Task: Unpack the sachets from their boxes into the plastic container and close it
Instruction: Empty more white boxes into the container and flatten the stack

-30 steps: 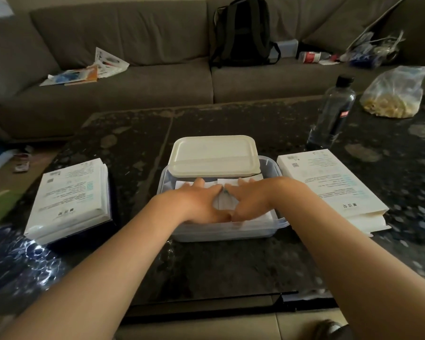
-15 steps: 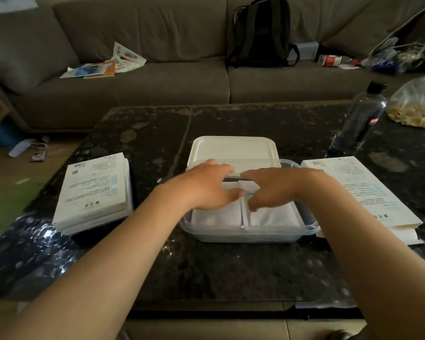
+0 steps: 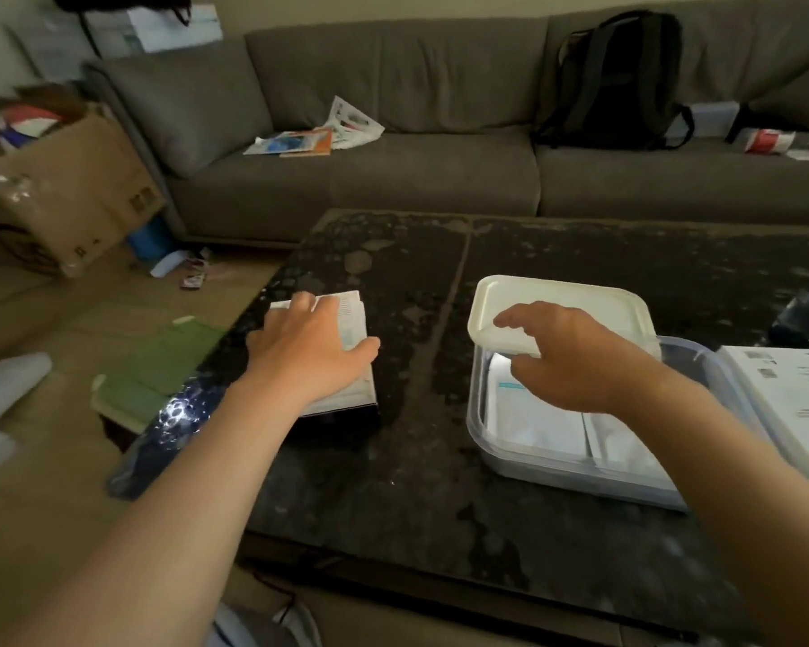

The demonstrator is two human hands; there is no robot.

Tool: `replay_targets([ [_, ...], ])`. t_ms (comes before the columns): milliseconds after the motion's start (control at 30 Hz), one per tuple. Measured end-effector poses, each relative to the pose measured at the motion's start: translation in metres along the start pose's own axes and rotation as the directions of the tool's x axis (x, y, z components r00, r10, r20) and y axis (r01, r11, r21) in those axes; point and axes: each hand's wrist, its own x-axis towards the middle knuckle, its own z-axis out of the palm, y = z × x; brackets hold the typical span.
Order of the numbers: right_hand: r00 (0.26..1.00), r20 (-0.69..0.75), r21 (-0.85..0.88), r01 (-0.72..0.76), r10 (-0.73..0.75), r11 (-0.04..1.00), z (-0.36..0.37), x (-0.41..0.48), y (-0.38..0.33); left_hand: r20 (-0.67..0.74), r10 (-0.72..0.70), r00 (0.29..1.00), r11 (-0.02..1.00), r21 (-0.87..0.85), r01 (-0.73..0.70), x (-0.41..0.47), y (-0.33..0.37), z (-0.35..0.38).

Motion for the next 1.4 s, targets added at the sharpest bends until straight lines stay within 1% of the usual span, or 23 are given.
replay_targets([
  [67,1.000,-0.006,-0.028,0.018,-0.018,0.999,0.005,-0.003,-0.007,0.053,-0.069,0.996,0.997,-0.028,0.070,0.003,-0.013,0.009],
  [133,1.000,0.005,-0.058,0.028,-0.027,0.998,0.010,-0.005,-0.012,0.096,-0.109,0.989,0.990,-0.075,0.116,0.006,-0.022,0.016],
  [233,0.999,0.013,-0.064,0.030,-0.030,0.997,0.013,-0.006,-0.017,0.155,-0.142,0.978,0.973,-0.160,0.167,0.008,-0.024,0.022],
  [300,0.999,0.014,-0.067,0.033,-0.032,0.997,0.014,-0.006,-0.018,0.184,-0.152,0.971,0.969,-0.168,0.184,0.008,-0.022,0.025],
  [567,0.999,0.025,-0.084,0.040,-0.038,0.996,0.017,-0.008,-0.021,0.247,-0.204,0.947,0.962,-0.127,0.240,0.007,-0.016,0.023],
  [800,0.998,-0.004,-0.067,0.059,-0.059,0.996,0.016,-0.011,-0.027,0.226,-0.223,0.948,0.948,-0.178,0.265,0.007,-0.011,0.019],
  [900,0.996,-0.037,-0.042,0.074,-0.076,0.996,0.016,-0.013,-0.032,0.211,-0.221,0.952,0.942,-0.206,0.265,0.005,-0.010,0.009],
  [1000,0.993,-0.071,0.012,0.096,-0.095,0.995,0.015,-0.015,-0.037,0.209,-0.200,0.957,0.924,-0.285,0.255,-0.003,0.000,-0.004],
  [1033,0.991,-0.084,0.071,0.106,-0.100,0.992,0.015,-0.015,-0.038,0.202,-0.177,0.963,0.917,-0.322,0.236,-0.006,0.006,-0.009],
  [1067,0.992,-0.090,0.179,0.107,-0.092,0.978,0.015,-0.015,-0.039,0.189,-0.147,0.971,0.908,-0.364,0.208,-0.010,0.015,-0.013],
  [1100,0.995,-0.073,0.340,0.087,-0.066,0.936,0.016,-0.014,-0.040,0.171,-0.108,0.979,0.898,-0.405,0.170,-0.014,0.024,-0.016],
  [1133,0.999,-0.024,0.537,0.042,-0.035,0.843,0.015,-0.014,-0.041,0.151,-0.069,0.986,0.886,-0.445,0.131,-0.018,0.034,-0.019],
  [1167,0.999,0.044,0.718,-0.014,-0.025,0.696,0.014,-0.015,-0.043,0.132,-0.028,0.991,0.871,-0.484,0.089,-0.022,0.045,-0.022],
  [1200,0.994,0.100,0.836,-0.063,-0.039,0.546,0.012,-0.016,-0.043,0.114,0.013,0.993,0.848,-0.527,0.050,-0.026,0.055,-0.024],
  [1233,0.990,0.127,0.899,-0.087,-0.064,0.430,0.009,-0.017,-0.042,0.098,0.049,0.994,0.814,-0.580,0.017,-0.031,0.065,-0.024],
  [1267,0.989,0.124,0.931,-0.087,-0.082,0.354,0.006,-0.018,-0.040,0.082,0.079,0.994,0.767,-0.641,-0.008,-0.035,0.074,-0.025],
  [1300,0.992,0.100,0.947,-0.070,-0.081,0.314,0.004,-0.019,-0.036,0.071,0.102,0.992,0.712,-0.702,-0.023,-0.038,0.082,-0.024],
  [1333,0.996,0.069,0.951,-0.048,-0.059,0.304,0.001,-0.020,-0.032,0.057,0.124,0.991,0.659,-0.751,-0.040,-0.040,0.090,-0.022],
  [1400,1.000,0.020,0.954,-0.024,0.016,0.300,-0.003,-0.021,-0.022,0.040,0.180,0.983,0.592,-0.802,-0.076,-0.044,0.102,-0.019],
])
